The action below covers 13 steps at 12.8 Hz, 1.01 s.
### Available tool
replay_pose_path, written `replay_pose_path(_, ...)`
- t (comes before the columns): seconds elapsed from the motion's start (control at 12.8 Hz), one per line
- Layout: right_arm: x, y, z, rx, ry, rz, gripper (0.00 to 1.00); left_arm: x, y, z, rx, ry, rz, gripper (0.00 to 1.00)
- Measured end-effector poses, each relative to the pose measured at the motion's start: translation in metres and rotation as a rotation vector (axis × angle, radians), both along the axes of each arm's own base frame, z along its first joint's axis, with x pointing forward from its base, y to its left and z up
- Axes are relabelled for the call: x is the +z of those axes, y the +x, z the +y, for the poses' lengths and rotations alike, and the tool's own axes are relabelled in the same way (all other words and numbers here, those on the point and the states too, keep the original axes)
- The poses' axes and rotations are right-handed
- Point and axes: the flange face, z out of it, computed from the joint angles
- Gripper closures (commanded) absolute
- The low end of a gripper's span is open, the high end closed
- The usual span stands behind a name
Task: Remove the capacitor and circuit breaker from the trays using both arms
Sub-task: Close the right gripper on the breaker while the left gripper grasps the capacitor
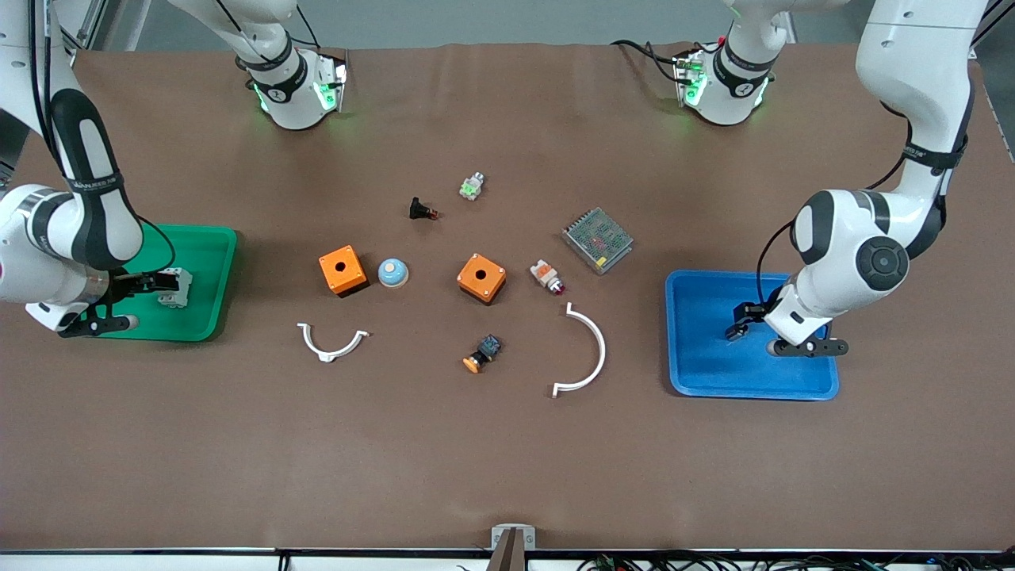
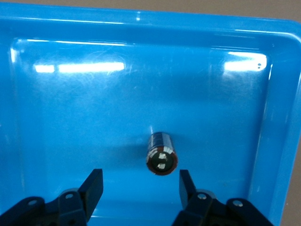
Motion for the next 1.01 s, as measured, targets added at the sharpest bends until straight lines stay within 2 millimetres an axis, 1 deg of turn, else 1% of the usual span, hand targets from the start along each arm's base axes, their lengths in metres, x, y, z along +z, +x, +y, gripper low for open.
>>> replay_pose_path(0.16,-0.003,0.0,0.0,0.0,0.001,0.004,0.0,-0.005,0.0,-0.006,0.003,-0.011,-0.006,0.38)
replay_pose_path(0.31,-0.009,-0.002,0.001,0.001,0.004,0.017,0.0,-0.015,0.0,-0.009,0.001,-0.014,-0.006,0.45)
replay_pose_path(0.47,-0.018,-0.005,0.001,0.0,0.008,0.033,0.0,-0.027,0.0,-0.009,0.003,-0.015,0.001,0.48)
replay_pose_path(0.55,-0.022,-0.006,0.001,0.0,0.009,0.04,0.11,-0.031,-0.001,-0.009,0.003,-0.015,0.001,0.51)
replay_pose_path(0.62,-0.025,-0.006,0.001,0.0,0.01,0.045,0.31,-0.034,0.0,-0.009,0.004,-0.016,-0.002,0.57)
replay_pose_path(0.7,-0.026,-0.007,0.001,0.0,0.011,0.047,0.54,-0.037,0.0,-0.009,0.005,-0.016,-0.002,0.68)
replay_pose_path(0.78,-0.026,-0.007,0.002,0.0,0.011,0.049,0.66,-0.039,0.001,-0.009,0.005,-0.017,-0.001,0.84)
replay_pose_path(0.86,-0.026,-0.007,0.002,0.0,0.013,0.053,0.74,-0.04,0.001,-0.009,0.005,-0.017,-0.001,0.95)
replay_pose_path(0.94,-0.026,-0.008,0.002,-0.001,0.014,0.057,0.78,-0.04,0.001,-0.009,0.005,-0.017,-0.002,0.98)
replay_pose_path(1.01,-0.026,-0.007,0.002,-0.001,0.013,0.056,0.86,-0.039,0.002,-0.01,0.005,-0.017,-0.006,0.99)
